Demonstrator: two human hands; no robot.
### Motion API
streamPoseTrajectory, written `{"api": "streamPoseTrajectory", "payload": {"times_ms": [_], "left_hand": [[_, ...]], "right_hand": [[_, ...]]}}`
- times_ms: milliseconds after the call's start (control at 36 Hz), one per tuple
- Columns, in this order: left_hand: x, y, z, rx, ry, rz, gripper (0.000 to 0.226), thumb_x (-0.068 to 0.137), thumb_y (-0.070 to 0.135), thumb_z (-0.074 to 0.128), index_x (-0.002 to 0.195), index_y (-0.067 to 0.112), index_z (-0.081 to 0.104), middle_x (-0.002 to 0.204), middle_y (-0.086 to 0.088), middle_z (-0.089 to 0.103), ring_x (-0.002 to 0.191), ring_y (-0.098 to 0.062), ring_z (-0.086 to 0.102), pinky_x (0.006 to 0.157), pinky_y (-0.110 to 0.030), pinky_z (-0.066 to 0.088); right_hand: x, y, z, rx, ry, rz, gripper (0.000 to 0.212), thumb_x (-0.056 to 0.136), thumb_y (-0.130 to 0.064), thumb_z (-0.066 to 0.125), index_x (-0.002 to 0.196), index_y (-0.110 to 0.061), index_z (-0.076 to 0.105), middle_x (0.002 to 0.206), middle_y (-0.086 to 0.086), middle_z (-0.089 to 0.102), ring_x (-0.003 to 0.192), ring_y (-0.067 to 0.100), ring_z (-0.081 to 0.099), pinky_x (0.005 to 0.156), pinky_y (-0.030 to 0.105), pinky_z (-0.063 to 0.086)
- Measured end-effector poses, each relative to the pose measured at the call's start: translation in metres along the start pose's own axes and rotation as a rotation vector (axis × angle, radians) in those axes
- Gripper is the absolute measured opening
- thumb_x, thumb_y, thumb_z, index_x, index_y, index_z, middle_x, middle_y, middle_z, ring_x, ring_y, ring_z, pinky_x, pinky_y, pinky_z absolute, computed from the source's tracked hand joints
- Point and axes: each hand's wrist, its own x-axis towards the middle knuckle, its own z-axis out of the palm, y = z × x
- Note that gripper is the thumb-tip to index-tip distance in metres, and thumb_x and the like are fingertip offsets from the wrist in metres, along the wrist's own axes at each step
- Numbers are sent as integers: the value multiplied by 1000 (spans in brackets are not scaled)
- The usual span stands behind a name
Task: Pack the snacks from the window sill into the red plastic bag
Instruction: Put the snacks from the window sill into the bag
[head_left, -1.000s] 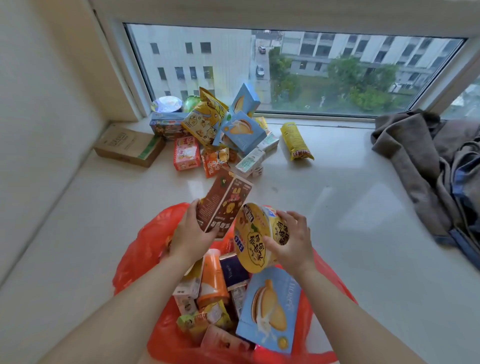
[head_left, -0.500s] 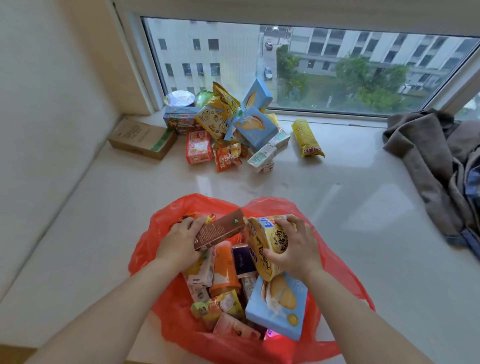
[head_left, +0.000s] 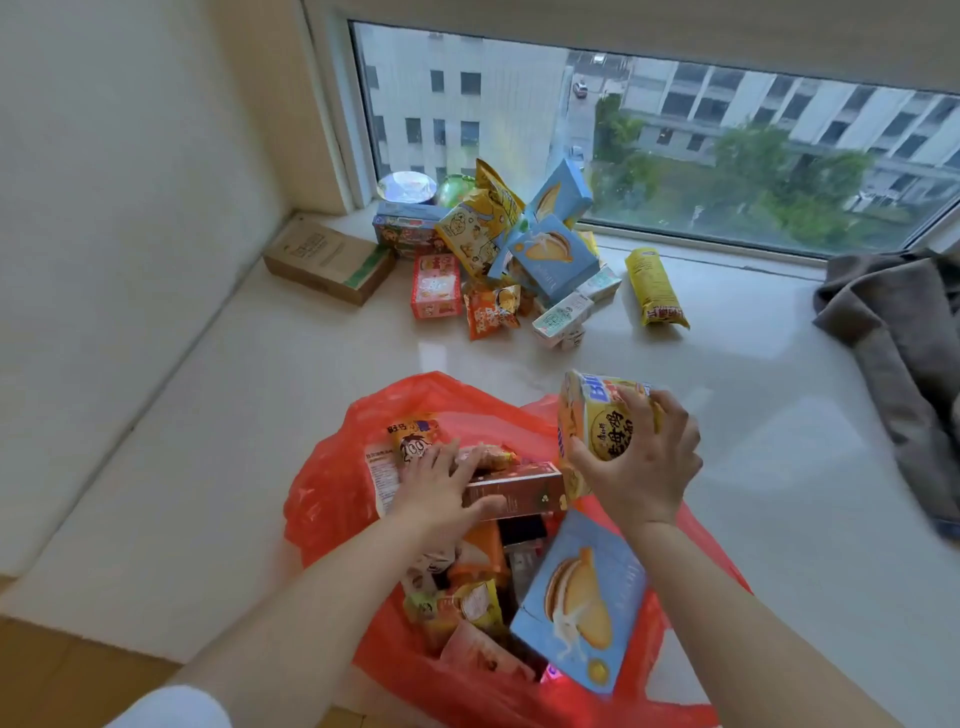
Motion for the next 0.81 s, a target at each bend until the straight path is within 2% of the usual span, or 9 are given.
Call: {"api": "streamPoseTrajectory", "payload": {"times_ms": [56,111,167,250,306,389,583,694,806], "left_hand": [[-7,-14,-1,-150,194,-95,83,79,77,6,150,34,14,160,-1,4,147,-23,-4,117,-43,-2],[-13,-32,3,-242,542,-211,66,91,66,25,139,25,43,152,-9,28,142,-29,20,117,-45,13],[-18,-50,9,-321,788,-400,53,86,50,54,125,15,54,135,-16,44,126,-36,40,106,-47,33],[-26,-66,15,-483,631,-742,67,73,42,73,130,17,47,133,-13,40,120,-34,42,98,-46,42],[-28,-73,21,-557,510,-837,64,76,43,70,131,19,46,134,-10,40,119,-32,46,97,-46,44],[-29,-82,21,-682,484,-893,40,92,32,51,129,16,53,133,-11,50,117,-34,53,96,-44,45],[-42,-110,15,-1120,583,-922,32,97,20,41,111,2,63,111,-18,65,103,-36,60,87,-37,47],[-56,-125,4,-1352,648,-800,24,95,20,43,91,13,65,104,-15,67,96,-31,62,86,-41,50],[-74,-149,-21,-1521,760,-731,17,92,16,51,86,15,66,86,-8,65,77,-21,59,60,-29,45]], "right_hand": [[0,-8,-1,76,58,-25,71,57,-64,51,121,-32,47,131,3,39,122,35,36,86,50,40],[-2,-17,-3,153,95,-47,68,59,-61,52,121,-33,45,130,2,37,123,33,36,88,48,39],[-6,-28,-6,243,133,-56,65,61,-57,53,120,-33,44,130,4,39,123,31,38,90,42,35],[-13,-47,-7,394,184,-68,61,64,-52,55,120,-30,44,127,8,42,121,24,38,95,36,33],[-19,-60,-5,452,186,-124,60,65,-48,57,120,-25,46,124,7,40,120,20,37,99,39,35],[-30,-80,0,502,124,-238,60,65,-45,60,119,-24,46,123,0,36,118,20,39,100,38,34],[-63,-97,36,439,-201,-351,62,63,-55,59,119,-38,40,127,2,39,118,22,41,94,43,42],[-78,-88,53,286,-286,-450,64,59,-59,59,117,-34,47,125,1,40,116,27,42,87,45,45],[-77,-88,57,184,-303,-508,64,56,-60,57,115,-36,49,124,2,43,118,29,41,84,44,45]]}}
